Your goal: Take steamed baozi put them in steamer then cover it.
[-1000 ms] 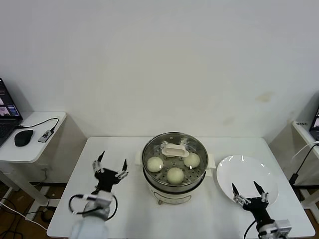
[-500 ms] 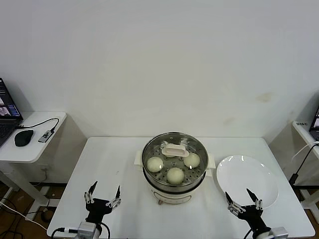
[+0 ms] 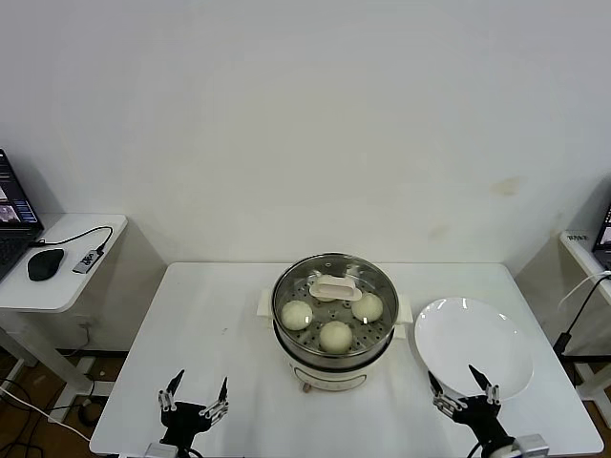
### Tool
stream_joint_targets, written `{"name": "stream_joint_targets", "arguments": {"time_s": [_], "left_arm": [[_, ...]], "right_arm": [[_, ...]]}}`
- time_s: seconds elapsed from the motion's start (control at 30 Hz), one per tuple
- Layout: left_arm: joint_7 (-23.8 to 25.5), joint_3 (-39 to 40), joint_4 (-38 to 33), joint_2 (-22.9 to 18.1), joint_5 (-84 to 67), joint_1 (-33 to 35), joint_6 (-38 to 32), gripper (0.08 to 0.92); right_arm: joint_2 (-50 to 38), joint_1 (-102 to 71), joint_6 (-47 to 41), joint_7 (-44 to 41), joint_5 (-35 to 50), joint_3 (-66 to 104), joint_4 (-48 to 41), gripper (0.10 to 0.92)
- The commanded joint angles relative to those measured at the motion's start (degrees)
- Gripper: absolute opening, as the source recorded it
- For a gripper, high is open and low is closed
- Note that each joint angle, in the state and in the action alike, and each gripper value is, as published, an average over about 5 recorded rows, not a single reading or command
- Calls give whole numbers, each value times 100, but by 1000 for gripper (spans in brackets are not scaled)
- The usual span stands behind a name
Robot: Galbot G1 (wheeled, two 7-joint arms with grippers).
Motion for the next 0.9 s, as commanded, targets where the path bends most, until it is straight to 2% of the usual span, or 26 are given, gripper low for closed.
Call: {"name": "stream_joint_targets", "arguments": {"time_s": [0.03, 0.9], "left_arm": [[34, -46, 10, -19, -83, 131, 14, 823], [96, -39, 8, -28, -106, 109, -113, 823]], "right_arm": [[39, -36, -52, 0, -75, 5, 25, 823], [159, -20, 44, -23, -339, 116, -44, 823]]}}
